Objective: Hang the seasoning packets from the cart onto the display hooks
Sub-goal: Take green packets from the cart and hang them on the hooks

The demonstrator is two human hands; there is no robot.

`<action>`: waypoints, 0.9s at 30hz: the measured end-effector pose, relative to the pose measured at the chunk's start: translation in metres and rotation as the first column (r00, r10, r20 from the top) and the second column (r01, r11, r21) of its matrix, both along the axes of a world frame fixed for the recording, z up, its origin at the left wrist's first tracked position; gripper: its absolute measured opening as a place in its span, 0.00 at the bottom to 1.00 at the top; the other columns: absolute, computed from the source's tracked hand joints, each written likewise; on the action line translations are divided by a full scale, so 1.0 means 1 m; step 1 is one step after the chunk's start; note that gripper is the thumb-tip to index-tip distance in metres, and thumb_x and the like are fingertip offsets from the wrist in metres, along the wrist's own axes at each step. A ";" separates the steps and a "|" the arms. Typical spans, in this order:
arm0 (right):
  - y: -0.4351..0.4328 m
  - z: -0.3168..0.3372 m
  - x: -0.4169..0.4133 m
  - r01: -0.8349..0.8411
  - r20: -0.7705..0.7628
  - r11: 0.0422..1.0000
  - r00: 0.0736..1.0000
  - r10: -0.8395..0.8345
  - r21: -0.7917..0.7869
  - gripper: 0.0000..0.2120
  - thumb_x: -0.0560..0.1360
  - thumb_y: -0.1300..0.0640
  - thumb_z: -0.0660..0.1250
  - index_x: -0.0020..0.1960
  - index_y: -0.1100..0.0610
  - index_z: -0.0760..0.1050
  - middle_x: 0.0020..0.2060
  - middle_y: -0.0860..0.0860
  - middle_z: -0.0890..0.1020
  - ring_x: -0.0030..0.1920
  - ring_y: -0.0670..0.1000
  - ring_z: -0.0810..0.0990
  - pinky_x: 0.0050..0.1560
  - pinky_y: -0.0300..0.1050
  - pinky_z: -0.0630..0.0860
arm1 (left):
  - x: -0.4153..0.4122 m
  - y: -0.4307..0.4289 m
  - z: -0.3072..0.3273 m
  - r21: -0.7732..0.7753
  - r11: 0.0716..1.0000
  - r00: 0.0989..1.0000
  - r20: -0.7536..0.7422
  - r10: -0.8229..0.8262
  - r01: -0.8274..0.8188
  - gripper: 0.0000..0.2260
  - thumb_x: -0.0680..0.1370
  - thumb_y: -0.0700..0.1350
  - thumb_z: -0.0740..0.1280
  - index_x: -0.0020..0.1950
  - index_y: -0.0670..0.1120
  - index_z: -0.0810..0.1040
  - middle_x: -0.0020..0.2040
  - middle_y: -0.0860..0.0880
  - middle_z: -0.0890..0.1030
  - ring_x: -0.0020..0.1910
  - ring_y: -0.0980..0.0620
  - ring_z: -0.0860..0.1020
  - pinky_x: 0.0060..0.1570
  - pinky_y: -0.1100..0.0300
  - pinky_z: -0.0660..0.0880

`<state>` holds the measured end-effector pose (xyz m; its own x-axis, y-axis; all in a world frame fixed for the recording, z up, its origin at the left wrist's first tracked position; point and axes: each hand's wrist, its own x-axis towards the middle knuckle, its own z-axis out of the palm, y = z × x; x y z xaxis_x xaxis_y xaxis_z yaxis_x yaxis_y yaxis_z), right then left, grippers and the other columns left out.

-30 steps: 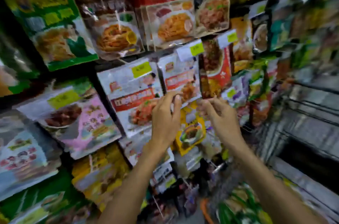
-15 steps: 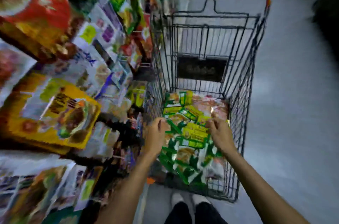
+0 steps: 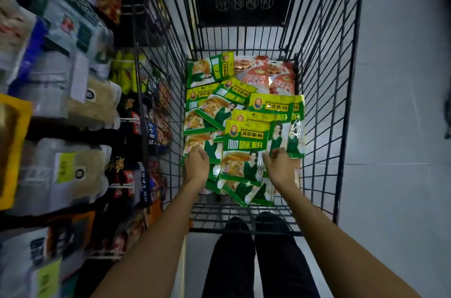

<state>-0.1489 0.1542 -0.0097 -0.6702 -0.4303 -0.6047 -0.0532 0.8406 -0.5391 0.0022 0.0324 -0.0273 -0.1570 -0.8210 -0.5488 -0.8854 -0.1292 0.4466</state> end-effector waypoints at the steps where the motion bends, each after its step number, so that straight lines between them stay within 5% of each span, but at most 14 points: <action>1: -0.003 -0.007 0.001 0.021 -0.006 1.000 1.000 -0.021 0.013 0.15 0.79 0.54 0.65 0.56 0.66 0.72 0.50 0.62 0.79 0.52 0.60 0.78 0.47 0.48 0.71 | -0.001 -0.003 -0.007 -0.013 1.000 0.999 0.027 0.023 -0.022 0.11 0.83 0.41 0.57 0.54 0.37 0.76 0.53 0.37 0.79 0.49 0.40 0.78 0.43 0.53 0.72; 5: -0.014 -0.026 0.005 0.067 -0.054 0.993 0.997 -0.062 0.094 0.19 0.76 0.51 0.69 0.55 0.64 0.68 0.52 0.62 0.78 0.53 0.61 0.77 0.48 0.52 0.74 | -0.008 -0.015 -0.028 -0.047 0.998 0.998 0.056 0.037 -0.035 0.10 0.81 0.40 0.59 0.59 0.38 0.74 0.60 0.39 0.75 0.53 0.42 0.74 0.50 0.55 0.70; 10: -0.021 -0.038 0.013 0.129 -0.172 0.981 0.980 -0.103 0.147 0.20 0.74 0.53 0.71 0.56 0.64 0.67 0.52 0.62 0.77 0.52 0.63 0.76 0.50 0.57 0.75 | -0.005 -0.018 -0.051 -0.088 0.933 0.917 0.238 -0.320 0.348 0.21 0.82 0.45 0.58 0.74 0.43 0.62 0.74 0.44 0.64 0.73 0.46 0.60 0.69 0.53 0.62; 13: -0.019 -0.043 0.011 0.150 -0.176 0.982 0.976 -0.129 0.115 0.13 0.75 0.58 0.70 0.53 0.64 0.69 0.49 0.62 0.79 0.50 0.62 0.77 0.46 0.52 0.74 | 0.001 -0.005 -0.054 -0.047 0.929 0.891 0.303 -0.337 0.368 0.23 0.83 0.46 0.56 0.77 0.45 0.57 0.76 0.45 0.59 0.75 0.47 0.56 0.70 0.54 0.60; 16: -0.015 -0.043 0.007 0.213 -0.132 0.974 0.971 -0.201 0.080 0.10 0.75 0.61 0.70 0.51 0.63 0.71 0.47 0.62 0.80 0.48 0.60 0.78 0.42 0.46 0.68 | 0.007 0.006 -0.046 -0.068 0.901 0.854 0.356 -0.380 0.429 0.21 0.82 0.46 0.57 0.75 0.45 0.63 0.72 0.45 0.66 0.71 0.46 0.63 0.64 0.54 0.67; 21: -0.007 -0.041 -0.002 0.302 -0.079 0.952 0.951 -0.298 0.046 0.09 0.75 0.66 0.67 0.54 0.63 0.71 0.40 0.58 0.78 0.47 0.59 0.77 0.48 0.49 0.73 | 0.009 0.002 -0.030 -0.098 0.977 0.960 0.226 -0.166 0.191 0.12 0.81 0.43 0.61 0.60 0.41 0.78 0.59 0.42 0.76 0.55 0.44 0.75 0.46 0.54 0.72; 27: -0.012 -0.042 0.002 0.178 -0.094 0.970 0.982 -0.165 0.164 0.23 0.70 0.48 0.75 0.54 0.60 0.70 0.49 0.58 0.79 0.52 0.60 0.77 0.52 0.54 0.74 | -0.003 -0.007 -0.037 0.032 0.999 0.968 0.249 0.019 -0.028 0.26 0.77 0.47 0.68 0.70 0.37 0.65 0.68 0.39 0.69 0.66 0.40 0.68 0.60 0.48 0.69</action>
